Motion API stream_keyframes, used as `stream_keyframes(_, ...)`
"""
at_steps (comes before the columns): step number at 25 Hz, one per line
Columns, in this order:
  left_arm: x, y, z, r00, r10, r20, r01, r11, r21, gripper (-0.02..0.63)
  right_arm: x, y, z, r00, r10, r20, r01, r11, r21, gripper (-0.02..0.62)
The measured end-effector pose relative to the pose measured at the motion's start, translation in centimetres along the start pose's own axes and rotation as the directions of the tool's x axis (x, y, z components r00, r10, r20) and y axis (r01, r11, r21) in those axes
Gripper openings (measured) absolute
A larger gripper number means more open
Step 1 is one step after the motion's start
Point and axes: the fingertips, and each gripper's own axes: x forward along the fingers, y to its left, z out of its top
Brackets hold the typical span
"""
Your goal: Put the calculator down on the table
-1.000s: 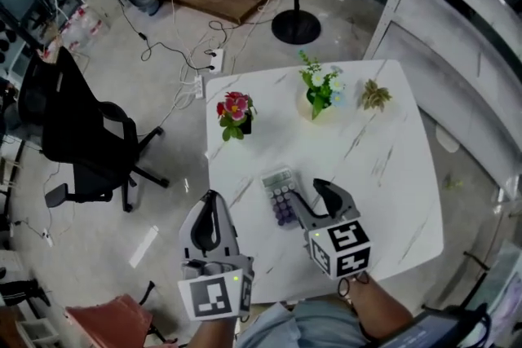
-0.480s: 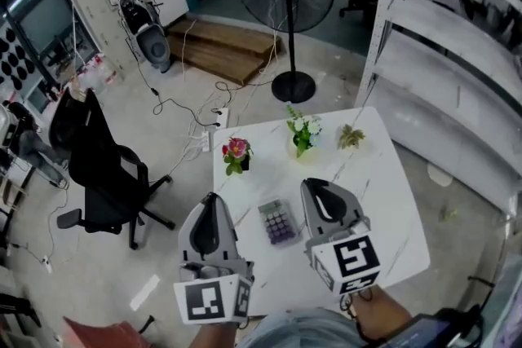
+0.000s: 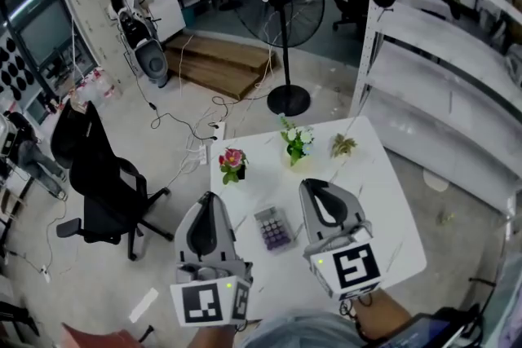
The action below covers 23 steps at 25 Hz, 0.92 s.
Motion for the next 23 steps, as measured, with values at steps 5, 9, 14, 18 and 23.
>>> stream_keyframes(5, 0.3, -0.2, 0.1, 1.000, -0.011, 0.002, 0.011, 1.000, 0.001, 0.008, 0.0, -0.2, 0.5, 1.000, -0.008, 0.013, 0.007, 1.000, 0.008, 0.014)
stream_keyframes(9, 0.5, -0.3, -0.2, 1.000, -0.018, -0.002, 0.018, 1.000, 0.002, 0.008, 0.3, -0.2, 0.3, 1.000, -0.004, 0.011, 0.004, 1.000, 0.006, 0.014)
stream_keyframes(14, 0.7, -0.1, -0.3, 1.000, -0.017, 0.002, 0.017, 1.000, -0.007, 0.008, 0.4, -0.2, 0.3, 1.000, -0.011, 0.013, 0.011, 1.000, 0.004, 0.014)
stream_keyframes(18, 0.8, -0.1, -0.5, 1.000, -0.020, -0.001, 0.020, 1.000, -0.010, 0.008, 0.5, -0.3, 0.0, 1.000, -0.015, 0.008, 0.015, 1.000, 0.005, 0.014)
stream_keyframes(23, 1.2, -0.2, -0.6, 1.000, -0.019, -0.001, 0.019, 1.000, -0.012, 0.008, 0.8, -0.4, -0.1, 1.000, -0.010, 0.007, 0.010, 1.000, 0.001, 0.014)
